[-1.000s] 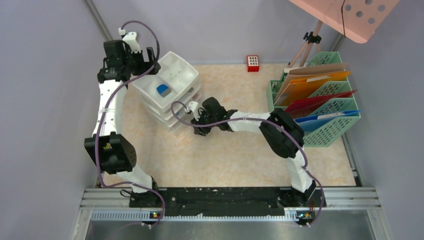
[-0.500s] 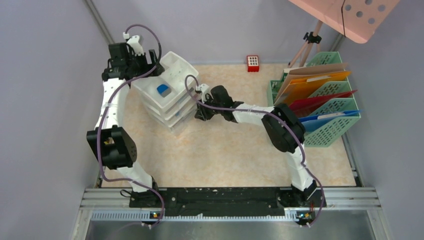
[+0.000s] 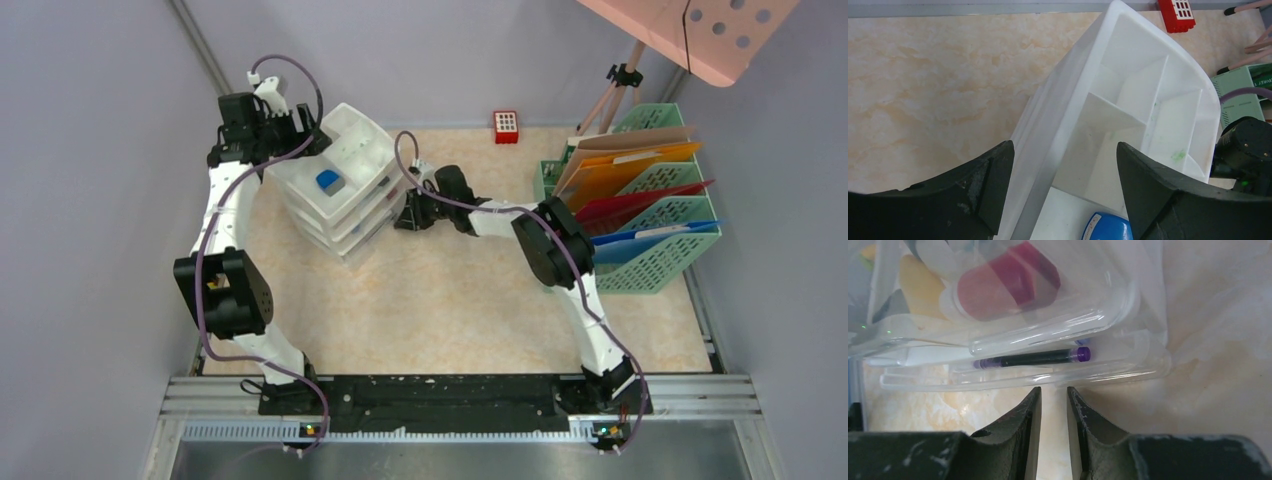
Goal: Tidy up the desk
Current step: Close the drawer in the storage box.
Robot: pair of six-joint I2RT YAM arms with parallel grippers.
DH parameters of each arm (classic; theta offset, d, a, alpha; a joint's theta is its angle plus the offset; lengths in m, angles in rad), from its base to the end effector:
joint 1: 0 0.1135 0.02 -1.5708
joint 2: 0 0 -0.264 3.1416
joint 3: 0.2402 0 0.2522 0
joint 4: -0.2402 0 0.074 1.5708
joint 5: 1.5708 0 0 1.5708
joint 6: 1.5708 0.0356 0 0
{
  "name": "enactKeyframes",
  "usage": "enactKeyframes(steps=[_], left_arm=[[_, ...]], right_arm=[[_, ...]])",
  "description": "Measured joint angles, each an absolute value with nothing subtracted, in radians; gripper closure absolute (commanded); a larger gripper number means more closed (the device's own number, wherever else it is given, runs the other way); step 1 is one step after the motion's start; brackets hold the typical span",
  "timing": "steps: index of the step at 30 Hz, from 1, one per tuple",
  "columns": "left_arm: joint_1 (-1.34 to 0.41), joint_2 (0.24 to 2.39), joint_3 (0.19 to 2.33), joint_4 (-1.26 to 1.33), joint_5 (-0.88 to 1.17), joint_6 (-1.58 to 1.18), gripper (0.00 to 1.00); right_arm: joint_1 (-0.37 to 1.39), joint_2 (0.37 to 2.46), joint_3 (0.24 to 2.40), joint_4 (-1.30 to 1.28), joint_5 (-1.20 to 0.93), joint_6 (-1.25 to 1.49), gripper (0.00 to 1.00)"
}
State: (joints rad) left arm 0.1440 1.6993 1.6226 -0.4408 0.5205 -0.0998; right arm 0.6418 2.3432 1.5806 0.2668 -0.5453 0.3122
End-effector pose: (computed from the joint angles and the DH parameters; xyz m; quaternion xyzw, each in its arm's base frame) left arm 0.3923 0.0390 0.3645 0.0268 0.8449 -0.2117 0.4905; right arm 0.4012 0.3229 0.1271 -0.2717 0.7934 0.4319 0.3318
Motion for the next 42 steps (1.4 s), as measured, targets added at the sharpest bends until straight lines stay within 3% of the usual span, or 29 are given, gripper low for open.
enactKeyframes(steps=[18,26,34,42], left_arm=[[0.149,1.700,1.612,-0.417,0.531,-0.102,0.20],[0.150,1.716,1.639,-0.430,0.523,-0.094,0.15],[0.150,1.742,1.678,-0.464,0.503,-0.089,0.16],[0.149,1.787,1.737,-0.511,0.478,-0.075,0.12]], right_arm=[[0.636,2.468,1.620,0.491,-0.717,0.771,0.75],[0.634,2.508,1.652,0.538,-0.736,0.904,0.75],[0.634,2.503,1.619,0.584,-0.726,0.964,0.76],[0.641,2.357,1.476,0.538,-0.692,0.916,0.76]])
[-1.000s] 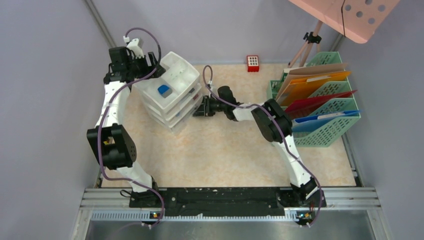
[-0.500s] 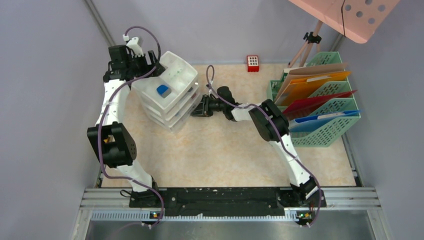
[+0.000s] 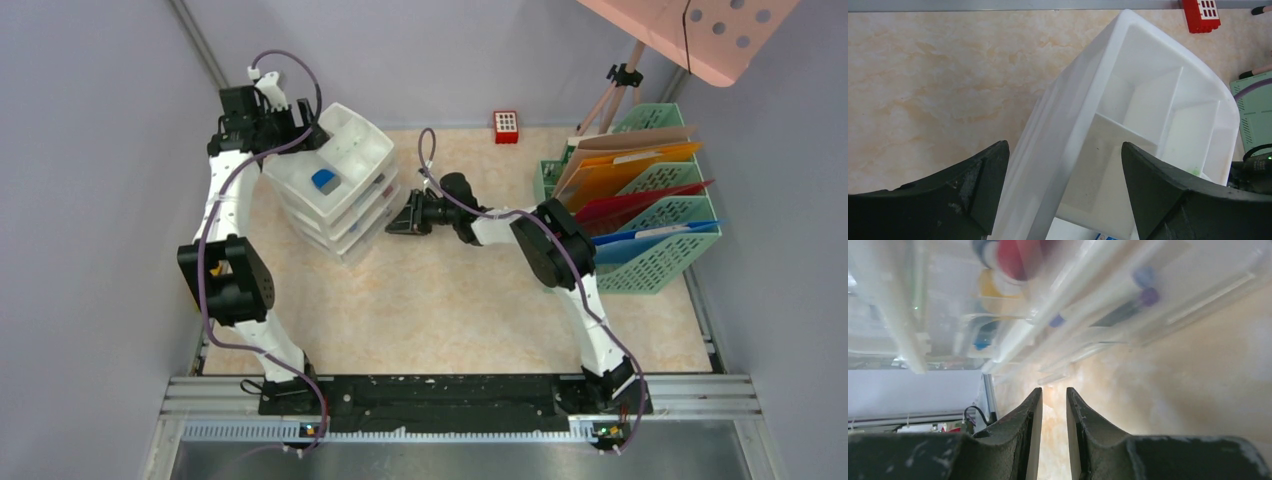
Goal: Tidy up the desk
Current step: Close the drawer in the storage box.
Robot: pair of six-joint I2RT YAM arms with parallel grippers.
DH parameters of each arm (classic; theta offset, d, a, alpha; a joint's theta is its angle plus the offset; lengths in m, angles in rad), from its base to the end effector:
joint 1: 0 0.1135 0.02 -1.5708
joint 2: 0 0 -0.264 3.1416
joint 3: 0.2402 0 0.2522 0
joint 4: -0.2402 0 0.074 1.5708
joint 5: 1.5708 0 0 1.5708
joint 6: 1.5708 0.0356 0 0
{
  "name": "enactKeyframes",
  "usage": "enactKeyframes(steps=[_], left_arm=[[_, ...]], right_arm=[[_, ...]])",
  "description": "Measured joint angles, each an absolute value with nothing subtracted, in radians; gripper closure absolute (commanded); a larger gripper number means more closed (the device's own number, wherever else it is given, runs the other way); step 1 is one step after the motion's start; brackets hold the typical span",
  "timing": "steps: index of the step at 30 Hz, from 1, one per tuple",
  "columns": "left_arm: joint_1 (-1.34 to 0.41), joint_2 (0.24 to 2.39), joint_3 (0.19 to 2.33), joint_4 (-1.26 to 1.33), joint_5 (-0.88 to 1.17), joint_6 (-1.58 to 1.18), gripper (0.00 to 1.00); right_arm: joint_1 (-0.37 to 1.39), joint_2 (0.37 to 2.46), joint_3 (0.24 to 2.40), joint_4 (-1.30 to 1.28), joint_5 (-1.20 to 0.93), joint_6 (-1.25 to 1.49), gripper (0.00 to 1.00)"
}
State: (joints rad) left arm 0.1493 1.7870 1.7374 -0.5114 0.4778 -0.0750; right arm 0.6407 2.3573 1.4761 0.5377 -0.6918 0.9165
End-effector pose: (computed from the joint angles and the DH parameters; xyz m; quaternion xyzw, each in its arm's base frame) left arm 0.4115 0.0453 0.3629 0.0186 0.8578 -0.1895 0.4773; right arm 0.3909 0.3198 0.1150 -0.0877 0.7887 0.5778 0.1910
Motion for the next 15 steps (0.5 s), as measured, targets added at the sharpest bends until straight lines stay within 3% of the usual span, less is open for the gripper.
enactKeyframes(steps=[15], left_arm=[[0.148,1.794,1.747,-0.544,0.484,-0.076,0.12]], right_arm=[[0.701,2.313,1.466,0.538,-0.683,0.925,0.76]])
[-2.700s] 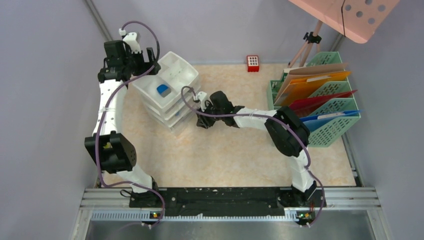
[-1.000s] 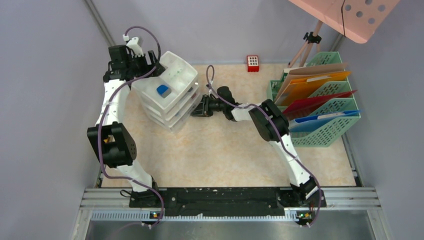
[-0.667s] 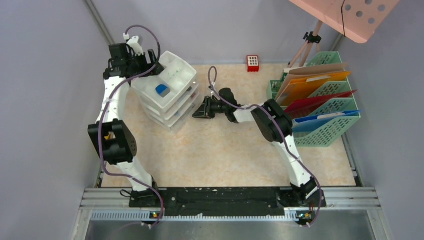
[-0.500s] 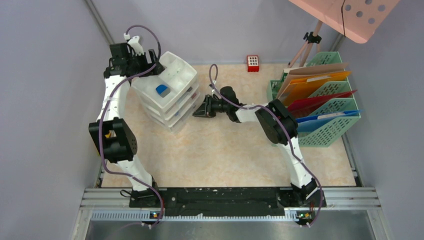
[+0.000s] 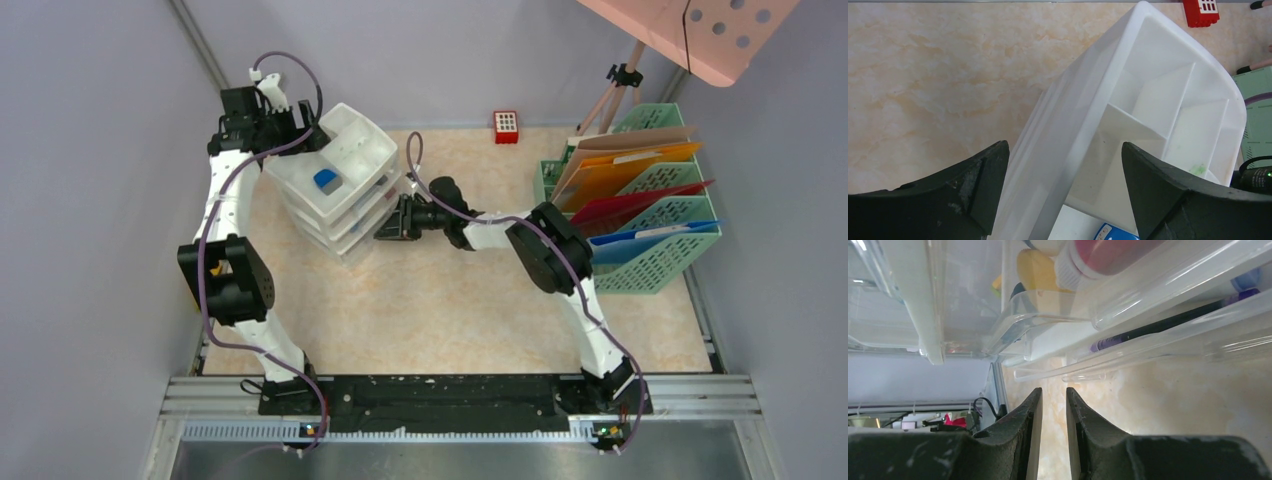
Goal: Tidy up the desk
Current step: Close the drawer in the storage box.
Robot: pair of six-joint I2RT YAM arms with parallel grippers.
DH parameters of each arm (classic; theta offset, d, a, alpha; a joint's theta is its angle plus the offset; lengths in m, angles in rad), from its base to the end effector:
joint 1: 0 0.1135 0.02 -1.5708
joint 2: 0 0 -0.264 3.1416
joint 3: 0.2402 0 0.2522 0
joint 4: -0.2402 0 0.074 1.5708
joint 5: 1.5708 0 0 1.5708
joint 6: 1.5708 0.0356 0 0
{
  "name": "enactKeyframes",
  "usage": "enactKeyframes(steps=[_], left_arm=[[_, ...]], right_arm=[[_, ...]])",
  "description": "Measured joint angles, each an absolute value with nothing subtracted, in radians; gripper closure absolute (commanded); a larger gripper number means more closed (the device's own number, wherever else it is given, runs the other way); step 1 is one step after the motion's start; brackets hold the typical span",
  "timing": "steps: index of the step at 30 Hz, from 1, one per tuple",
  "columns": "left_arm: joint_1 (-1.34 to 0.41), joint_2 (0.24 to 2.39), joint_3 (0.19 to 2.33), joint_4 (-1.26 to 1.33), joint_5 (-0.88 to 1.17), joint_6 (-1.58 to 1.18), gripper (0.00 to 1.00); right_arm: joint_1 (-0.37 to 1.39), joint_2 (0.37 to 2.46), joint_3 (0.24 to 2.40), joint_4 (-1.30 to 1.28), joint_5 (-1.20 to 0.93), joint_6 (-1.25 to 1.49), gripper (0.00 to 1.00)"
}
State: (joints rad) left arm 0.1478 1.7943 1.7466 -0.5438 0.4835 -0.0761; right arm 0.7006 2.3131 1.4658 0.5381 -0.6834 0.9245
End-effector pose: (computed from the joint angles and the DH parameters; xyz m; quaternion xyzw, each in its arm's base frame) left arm 0.4116 0.0445 0.3603 0.0162 0.8640 -0.1948 0.4639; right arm 0.3696 0.3411 0.1332 -0.1114 0.7782 0.5895 0.1857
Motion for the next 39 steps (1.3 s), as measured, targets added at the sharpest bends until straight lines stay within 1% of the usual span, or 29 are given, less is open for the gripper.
enactKeyframes(steps=[22,30,39], left_arm=[[0.148,1.797,1.746,-0.532,0.492,-0.084,0.13],[0.150,1.797,1.739,-0.511,0.492,-0.089,0.14],[0.150,1.797,1.737,-0.492,0.490,-0.108,0.14]], right_arm=[[0.719,2.421,1.539,0.615,-0.720,1.035,0.76],[0.721,2.451,1.552,0.713,-0.735,1.124,0.76],[0.746,2.470,1.527,0.846,-0.706,1.216,0.76]])
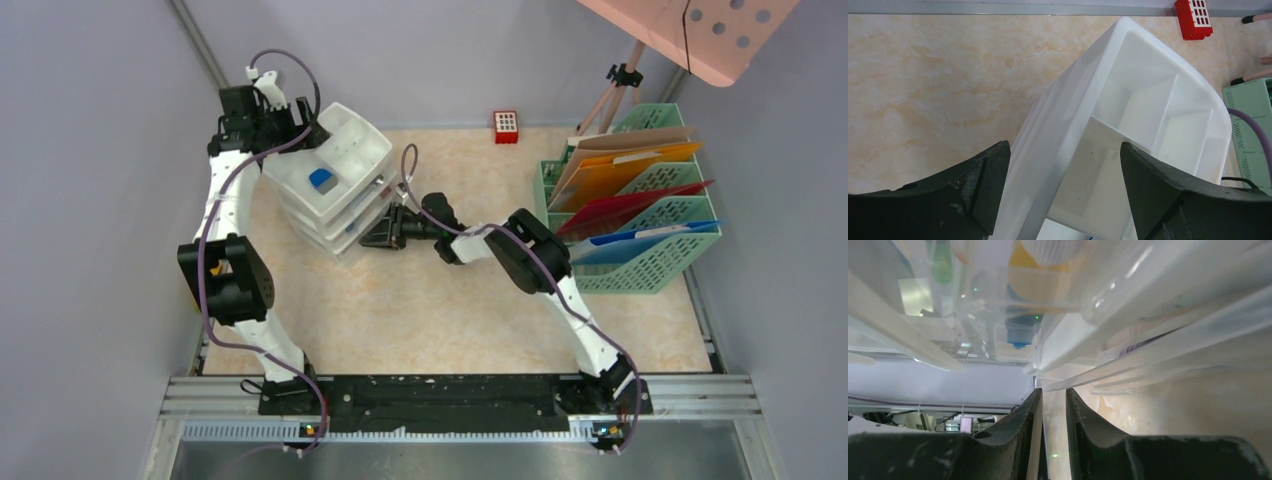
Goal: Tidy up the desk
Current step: Close the drawer in the storage box.
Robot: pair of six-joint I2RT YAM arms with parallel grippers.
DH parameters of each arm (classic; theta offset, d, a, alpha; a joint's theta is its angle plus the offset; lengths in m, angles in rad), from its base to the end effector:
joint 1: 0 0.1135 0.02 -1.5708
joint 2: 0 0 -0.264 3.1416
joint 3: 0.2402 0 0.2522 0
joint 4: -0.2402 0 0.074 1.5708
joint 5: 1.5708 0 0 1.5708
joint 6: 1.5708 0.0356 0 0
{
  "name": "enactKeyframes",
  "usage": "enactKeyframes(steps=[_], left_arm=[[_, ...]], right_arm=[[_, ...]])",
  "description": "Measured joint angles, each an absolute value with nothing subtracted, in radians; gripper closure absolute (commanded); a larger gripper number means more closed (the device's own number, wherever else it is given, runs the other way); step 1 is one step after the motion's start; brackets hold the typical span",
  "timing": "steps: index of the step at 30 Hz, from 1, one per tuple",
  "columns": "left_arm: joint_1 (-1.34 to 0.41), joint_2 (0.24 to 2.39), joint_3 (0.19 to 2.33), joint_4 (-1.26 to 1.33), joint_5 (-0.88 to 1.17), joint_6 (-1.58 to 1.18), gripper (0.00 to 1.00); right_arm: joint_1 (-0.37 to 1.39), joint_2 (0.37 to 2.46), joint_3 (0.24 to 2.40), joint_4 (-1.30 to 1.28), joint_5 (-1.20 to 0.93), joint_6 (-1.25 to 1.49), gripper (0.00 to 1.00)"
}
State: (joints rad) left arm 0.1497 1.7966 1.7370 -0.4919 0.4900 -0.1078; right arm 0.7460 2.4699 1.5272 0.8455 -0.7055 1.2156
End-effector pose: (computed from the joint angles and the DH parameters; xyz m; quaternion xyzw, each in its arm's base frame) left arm 0.4148 0.0456 0.3609 0.0086 0.8550 -0.2018 0.4776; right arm 0.3661 0.3697 0.1050 -0.0641 0.7300 0.6663 0.1382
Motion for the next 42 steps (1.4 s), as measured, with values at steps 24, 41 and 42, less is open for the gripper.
enactKeyframes(steps=[24,41,42], left_arm=[[0.150,1.787,1.705,-0.447,0.491,-0.115,0.15],[0.155,1.763,1.661,-0.390,0.483,-0.129,0.15],[0.155,1.764,1.668,-0.402,0.483,-0.128,0.16]], right_arm=[[0.803,2.500,1.486,0.881,-0.696,1.217,0.77],[0.803,2.578,1.538,1.003,-0.671,1.357,0.76],[0.802,2.572,1.529,1.003,-0.670,1.354,0.76]])
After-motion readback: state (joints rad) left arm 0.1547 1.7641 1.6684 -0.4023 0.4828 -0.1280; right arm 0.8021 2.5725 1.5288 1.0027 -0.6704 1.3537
